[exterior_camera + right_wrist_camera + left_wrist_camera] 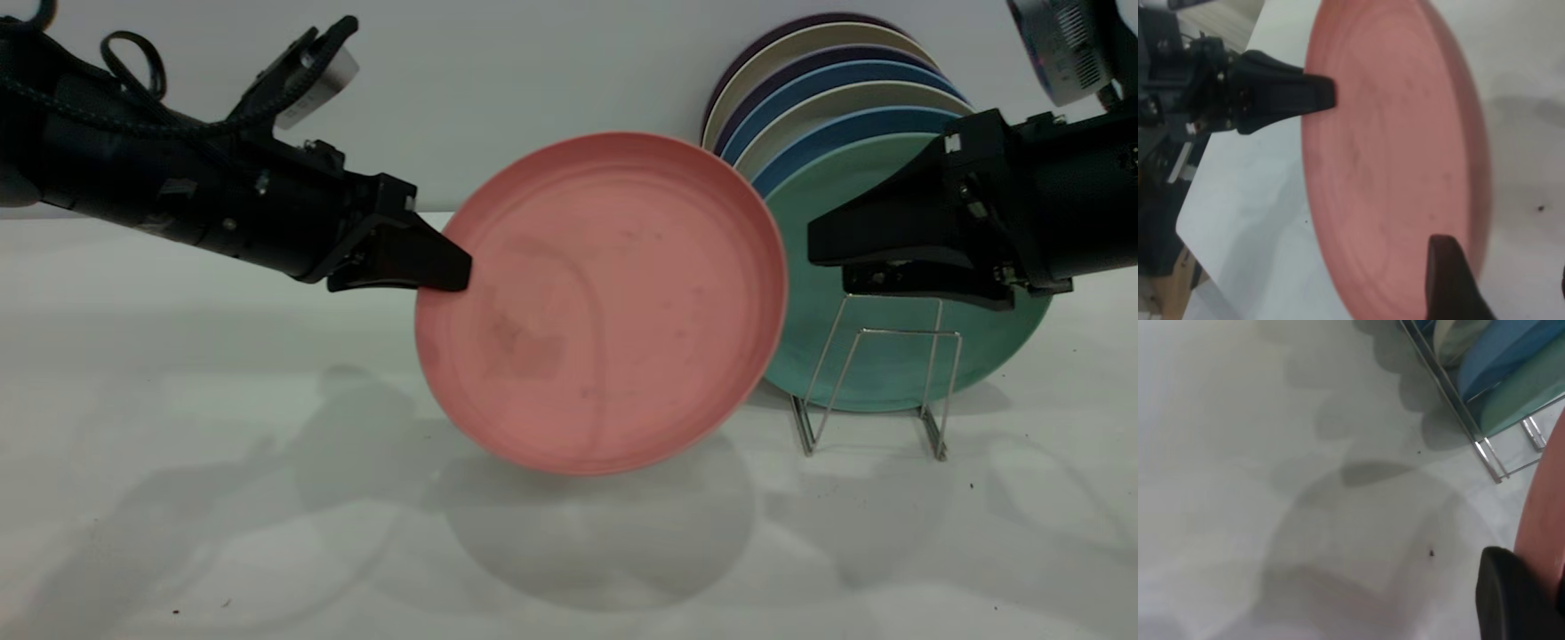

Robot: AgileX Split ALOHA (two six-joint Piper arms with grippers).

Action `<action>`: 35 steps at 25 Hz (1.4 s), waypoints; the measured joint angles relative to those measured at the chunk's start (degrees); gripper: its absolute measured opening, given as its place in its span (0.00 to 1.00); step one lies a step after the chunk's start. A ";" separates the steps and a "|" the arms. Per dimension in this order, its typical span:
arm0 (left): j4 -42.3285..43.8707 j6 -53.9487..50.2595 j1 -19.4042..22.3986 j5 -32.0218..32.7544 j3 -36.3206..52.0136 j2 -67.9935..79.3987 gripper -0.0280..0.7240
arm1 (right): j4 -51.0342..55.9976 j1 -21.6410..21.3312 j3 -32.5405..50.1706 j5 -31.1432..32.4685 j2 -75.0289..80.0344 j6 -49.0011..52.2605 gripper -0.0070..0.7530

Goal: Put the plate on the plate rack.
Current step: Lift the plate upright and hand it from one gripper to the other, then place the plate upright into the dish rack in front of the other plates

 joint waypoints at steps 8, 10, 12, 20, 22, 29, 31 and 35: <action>-2.51 0.40 -3.46 -0.36 0.00 0.00 0.06 | 0.42 2.79 -0.44 -1.86 0.01 0.04 0.56; -3.53 0.64 -4.80 1.86 -0.08 0.00 0.06 | 0.42 2.85 -0.44 -1.79 0.01 0.04 0.56; -3.57 0.81 -6.34 4.43 -0.39 0.00 0.06 | 0.42 2.84 -0.44 -1.74 0.06 0.04 0.56; -3.43 0.99 -7.70 6.44 -1.02 0.00 0.07 | -2.54 2.72 -0.46 -1.81 0.06 0.44 0.23; -3.44 0.94 -7.65 6.83 -1.02 0.00 0.08 | -3.58 2.34 -0.46 -2.17 0.06 0.25 0.22; 0.68 -0.29 -3.26 11.40 -1.09 -0.19 0.19 | -8.81 -4.43 -0.53 -2.12 0.06 -3.46 0.22; 2.54 -2.01 -0.70 10.27 -1.09 -0.19 0.26 | -10.82 -7.60 -0.53 -3.68 -0.23 -6.38 0.22; 6.65 -4.81 3.34 10.02 -1.09 -0.19 0.42 | -16.44 -10.95 -0.53 -3.45 -2.68 -16.15 0.22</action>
